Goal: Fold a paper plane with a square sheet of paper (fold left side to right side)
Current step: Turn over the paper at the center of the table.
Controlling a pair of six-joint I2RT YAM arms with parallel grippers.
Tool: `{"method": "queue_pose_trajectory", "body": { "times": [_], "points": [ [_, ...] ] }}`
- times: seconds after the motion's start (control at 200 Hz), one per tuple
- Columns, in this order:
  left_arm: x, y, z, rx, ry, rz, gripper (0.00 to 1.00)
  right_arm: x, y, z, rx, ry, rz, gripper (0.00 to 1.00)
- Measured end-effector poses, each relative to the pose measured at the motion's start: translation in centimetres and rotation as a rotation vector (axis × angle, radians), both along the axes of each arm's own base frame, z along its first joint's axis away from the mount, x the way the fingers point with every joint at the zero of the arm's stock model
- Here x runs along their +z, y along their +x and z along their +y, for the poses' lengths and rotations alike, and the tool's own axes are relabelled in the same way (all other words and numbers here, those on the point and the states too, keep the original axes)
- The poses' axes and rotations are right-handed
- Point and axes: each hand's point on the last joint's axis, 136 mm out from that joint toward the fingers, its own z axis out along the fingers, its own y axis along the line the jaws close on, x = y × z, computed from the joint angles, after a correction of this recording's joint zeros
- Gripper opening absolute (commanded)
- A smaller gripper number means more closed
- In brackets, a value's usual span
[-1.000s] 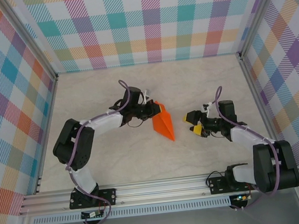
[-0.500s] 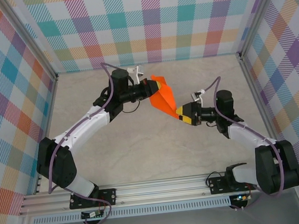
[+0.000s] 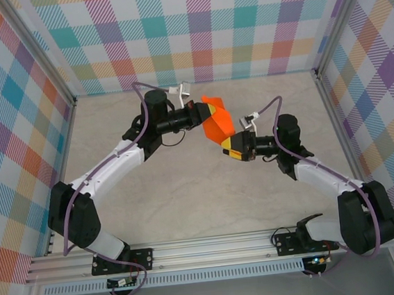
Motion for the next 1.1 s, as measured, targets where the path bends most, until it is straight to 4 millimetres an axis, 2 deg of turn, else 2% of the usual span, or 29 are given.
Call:
{"method": "queue_pose_trajectory", "body": {
  "times": [0.11,0.365,0.73,0.805,0.9,0.98,1.1],
  "points": [
    [-0.3,-0.4,0.1,-0.006,-0.001,0.01,0.02,0.1,-0.1,0.0,-0.001,-0.004,-0.005,0.69],
    [-2.6,-0.9,0.3,-0.018,0.024,0.056,0.03,1.1,-0.9,-0.3,0.0,-0.004,-0.054,0.46],
    [-3.2,-1.0,0.3,-0.02,0.031,0.067,0.09,0.1,-1.3,-0.5,0.003,-0.045,-0.034,0.27],
    [-3.2,-1.0,0.3,-0.02,0.032,0.067,0.17,-0.2,-1.3,-0.5,0.001,-0.054,-0.027,0.23],
    [-3.4,-1.1,0.3,-0.02,0.039,0.068,0.21,-0.7,-1.3,-0.5,-0.001,-0.068,-0.017,0.18],
    [-3.8,-1.1,0.5,-0.018,0.06,0.061,0.33,-1.2,-1.3,-0.6,-0.007,-0.085,-0.012,0.11],
    [-4.0,-1.4,1.3,0.009,0.104,0.052,0.51,-1.8,-1.3,-0.8,-0.019,-0.122,-0.003,0.09]
  ]
}}
